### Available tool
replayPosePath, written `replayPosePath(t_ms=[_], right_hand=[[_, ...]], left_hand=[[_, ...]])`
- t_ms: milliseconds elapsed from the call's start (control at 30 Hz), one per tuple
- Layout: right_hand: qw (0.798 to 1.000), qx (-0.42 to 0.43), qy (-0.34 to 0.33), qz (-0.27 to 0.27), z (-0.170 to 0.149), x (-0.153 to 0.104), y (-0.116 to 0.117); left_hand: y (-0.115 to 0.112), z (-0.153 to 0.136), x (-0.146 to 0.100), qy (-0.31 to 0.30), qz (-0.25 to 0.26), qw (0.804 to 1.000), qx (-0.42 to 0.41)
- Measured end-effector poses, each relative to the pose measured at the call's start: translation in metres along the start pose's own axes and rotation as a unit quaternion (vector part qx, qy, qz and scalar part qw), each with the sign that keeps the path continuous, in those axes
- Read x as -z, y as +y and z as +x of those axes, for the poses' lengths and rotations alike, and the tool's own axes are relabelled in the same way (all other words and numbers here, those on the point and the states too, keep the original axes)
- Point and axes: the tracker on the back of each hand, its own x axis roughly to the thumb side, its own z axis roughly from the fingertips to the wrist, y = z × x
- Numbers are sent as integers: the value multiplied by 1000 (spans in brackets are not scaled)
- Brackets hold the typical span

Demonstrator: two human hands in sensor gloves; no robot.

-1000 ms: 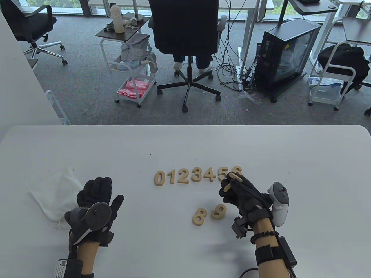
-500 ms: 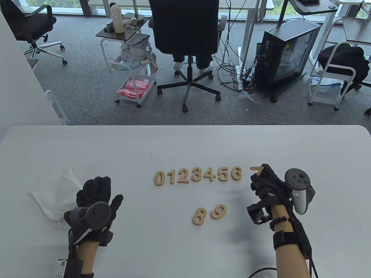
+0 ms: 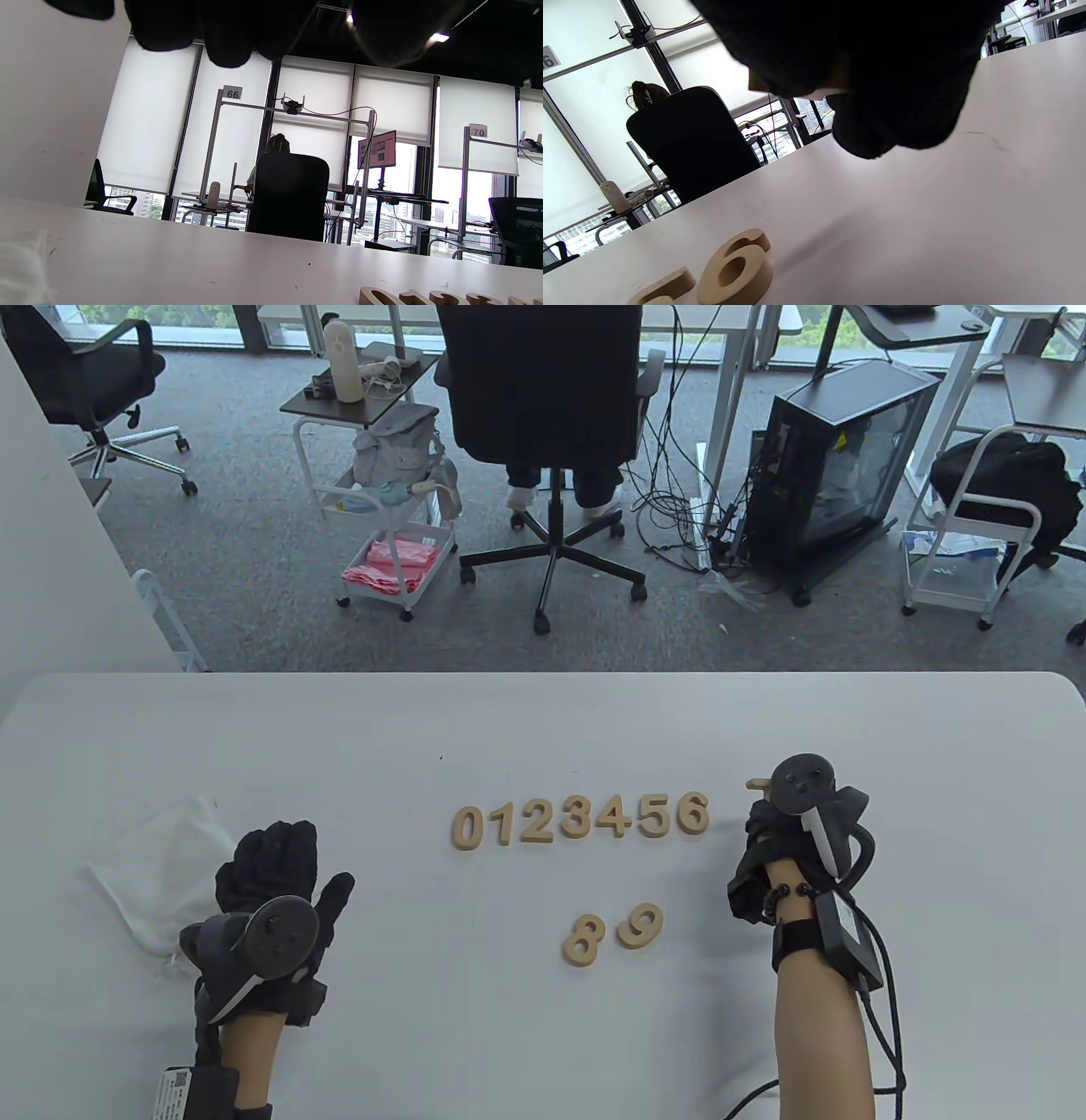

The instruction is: Empty bag and arrange number blocks in order

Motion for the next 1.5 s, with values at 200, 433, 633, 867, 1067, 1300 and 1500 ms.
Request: replayPosePath(t_ms=[200, 433, 633, 867, 1067, 1300, 1500], right_hand=[[994, -97, -20, -39, 9, 7, 16], [987, -154, -53, -8, 37, 12, 34], [975, -207, -73, -11, 53, 15, 47], [969, -238, -68, 1, 55, 17, 61], [969, -240, -57, 19, 52, 23, 69], [973, -224, -44, 27, 50, 27, 73], [974, -220, -43, 43, 48, 26, 73]], left_hand=[[0, 0, 0, -2, -1, 1000, 1], [0, -1, 0, 0, -1, 1000, -1], [0, -1, 0, 1, -2, 1000, -2], [0, -1, 0, 1, -3, 1000, -1], [0, -1, 0, 2, -3, 1000, -1], [0, -1, 0, 3, -5, 1000, 1], [0, -1, 0, 4, -5, 1000, 1]])
